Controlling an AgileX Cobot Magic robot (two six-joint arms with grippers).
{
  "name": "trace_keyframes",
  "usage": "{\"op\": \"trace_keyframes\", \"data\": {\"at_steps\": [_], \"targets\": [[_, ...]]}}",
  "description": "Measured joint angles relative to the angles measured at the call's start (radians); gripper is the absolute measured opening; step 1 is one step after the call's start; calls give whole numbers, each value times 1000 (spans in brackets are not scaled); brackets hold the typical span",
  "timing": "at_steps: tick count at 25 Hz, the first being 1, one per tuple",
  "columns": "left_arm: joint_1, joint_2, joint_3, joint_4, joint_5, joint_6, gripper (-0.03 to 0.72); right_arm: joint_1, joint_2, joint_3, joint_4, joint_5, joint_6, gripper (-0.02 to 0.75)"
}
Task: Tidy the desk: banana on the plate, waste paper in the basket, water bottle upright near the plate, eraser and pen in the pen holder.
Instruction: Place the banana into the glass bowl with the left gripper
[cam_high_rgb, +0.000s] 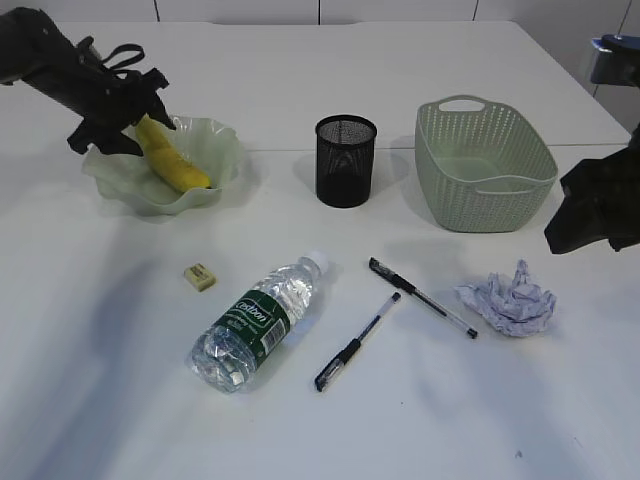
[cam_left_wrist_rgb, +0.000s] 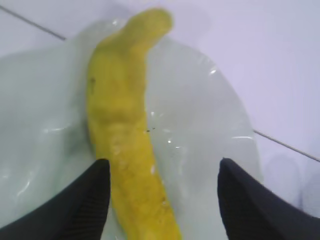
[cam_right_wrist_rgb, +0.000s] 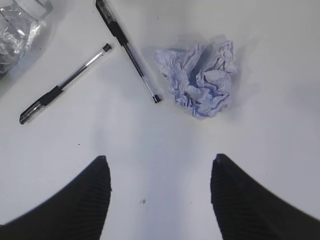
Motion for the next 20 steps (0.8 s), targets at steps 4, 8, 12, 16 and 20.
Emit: {"op": "trace_keyframes", "data": {"at_steps": [4,8,12,16,20], "targets": [[0,-69,-74,57,109,78,478,0,0,0,0,2,0,469],[0,-166,-108,160,237,143,478,0,0,0,1,16,0,469],[0,-250,-109,249,385,198,456,0,0,0,1,46,0,469],[0,-314,-97,296,492,238,446,0,0,0,2,66,0,469],[-8,-405,12,333,502,253,444,0,0,-2,2,78,0,469]]}}
